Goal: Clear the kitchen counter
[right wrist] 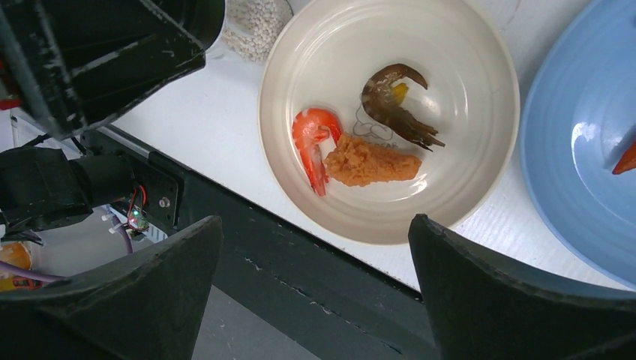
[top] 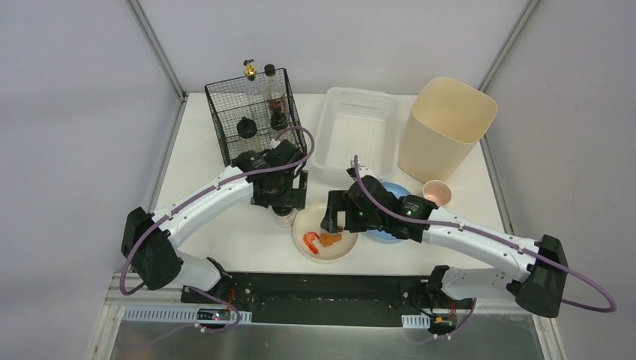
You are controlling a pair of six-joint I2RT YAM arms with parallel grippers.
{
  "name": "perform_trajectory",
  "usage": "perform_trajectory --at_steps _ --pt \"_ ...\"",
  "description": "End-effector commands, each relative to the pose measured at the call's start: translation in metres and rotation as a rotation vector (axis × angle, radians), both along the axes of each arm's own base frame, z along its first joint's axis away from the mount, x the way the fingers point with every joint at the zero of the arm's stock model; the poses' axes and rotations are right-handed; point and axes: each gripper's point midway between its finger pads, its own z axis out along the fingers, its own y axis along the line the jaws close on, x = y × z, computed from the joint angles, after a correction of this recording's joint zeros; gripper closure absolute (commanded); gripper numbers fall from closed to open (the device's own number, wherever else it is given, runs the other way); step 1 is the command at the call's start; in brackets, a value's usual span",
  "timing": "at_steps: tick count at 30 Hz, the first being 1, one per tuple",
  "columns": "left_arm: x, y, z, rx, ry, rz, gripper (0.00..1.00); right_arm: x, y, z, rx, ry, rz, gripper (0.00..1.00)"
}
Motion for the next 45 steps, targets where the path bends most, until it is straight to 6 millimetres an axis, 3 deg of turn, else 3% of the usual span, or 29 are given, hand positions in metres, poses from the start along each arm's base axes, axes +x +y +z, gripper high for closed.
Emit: perform_trajectory --at_steps 1,11,20,24,31,38,45 --pt "0.011 0.002 -0.006 0.067 -0.035 0.035 0.01 0.0 -0.003 0.005 0.035 -0.02 -0.026 0.01" --pt "0.022 0.006 -0.021 0.158 -0.034 0.045 0.01 -0.004 -0.009 -0.001 0.04 -0.01 -0.032 0.01" --pt "0.022 0.005 -0.03 0.173 -0.016 0.037 0.15 -0.005 -0.009 -0.004 0.038 -0.001 -0.037 0.01" --pt "0.02 0.006 -0.031 0.173 -0.012 0.03 0.29 -0.005 -0.007 -0.004 0.039 0.002 -0.035 0.01" --pt "0.016 0.008 -0.032 0.171 -0.006 0.025 0.67 -0.005 -0.006 -0.005 0.037 0.01 -0.033 0.01" --pt "0.01 0.002 -0.012 0.094 -0.019 -0.012 1.0 -0.005 -0.004 -0.004 0.031 0.008 -0.029 0.01" --pt "0.003 -0.007 0.018 0.003 -0.029 -0.05 1.0 -0.004 -0.001 -0.004 0.025 0.009 -0.019 0.01"
